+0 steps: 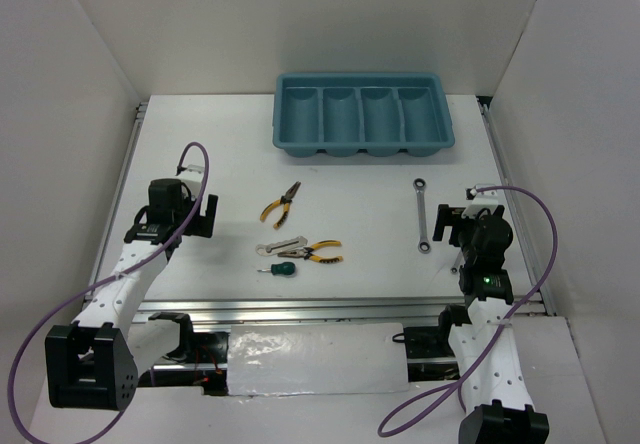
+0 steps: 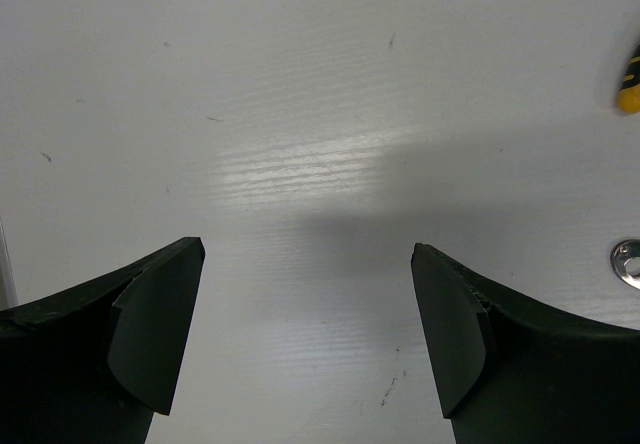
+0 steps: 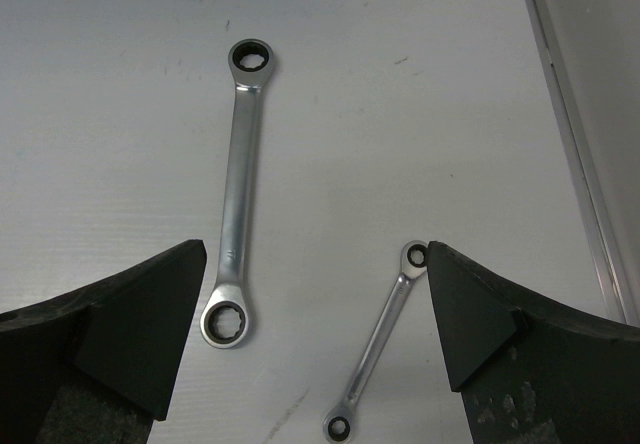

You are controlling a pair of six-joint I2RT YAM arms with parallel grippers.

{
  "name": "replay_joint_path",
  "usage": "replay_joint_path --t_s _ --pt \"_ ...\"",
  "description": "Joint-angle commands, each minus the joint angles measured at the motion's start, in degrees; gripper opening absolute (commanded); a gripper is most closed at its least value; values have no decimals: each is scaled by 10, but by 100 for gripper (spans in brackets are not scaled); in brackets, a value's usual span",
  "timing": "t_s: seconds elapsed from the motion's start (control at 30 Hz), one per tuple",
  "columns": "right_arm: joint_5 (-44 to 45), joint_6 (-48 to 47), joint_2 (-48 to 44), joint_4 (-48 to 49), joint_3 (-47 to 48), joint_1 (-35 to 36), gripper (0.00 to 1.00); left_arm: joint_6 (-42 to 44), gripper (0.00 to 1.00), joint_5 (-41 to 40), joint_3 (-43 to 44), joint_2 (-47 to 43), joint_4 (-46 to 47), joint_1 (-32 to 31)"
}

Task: Sort the tools into containers

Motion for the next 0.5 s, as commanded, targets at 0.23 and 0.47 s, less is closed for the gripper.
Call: replay_joint_path --t_s 0.23,0.47 --pt "-10 -8 7 6 17 -5 100 12 93 25 32 15 -13 -10" --pt "-14 -8 2 6 16 -11 100 26 78 30 38 22 -14 -45"
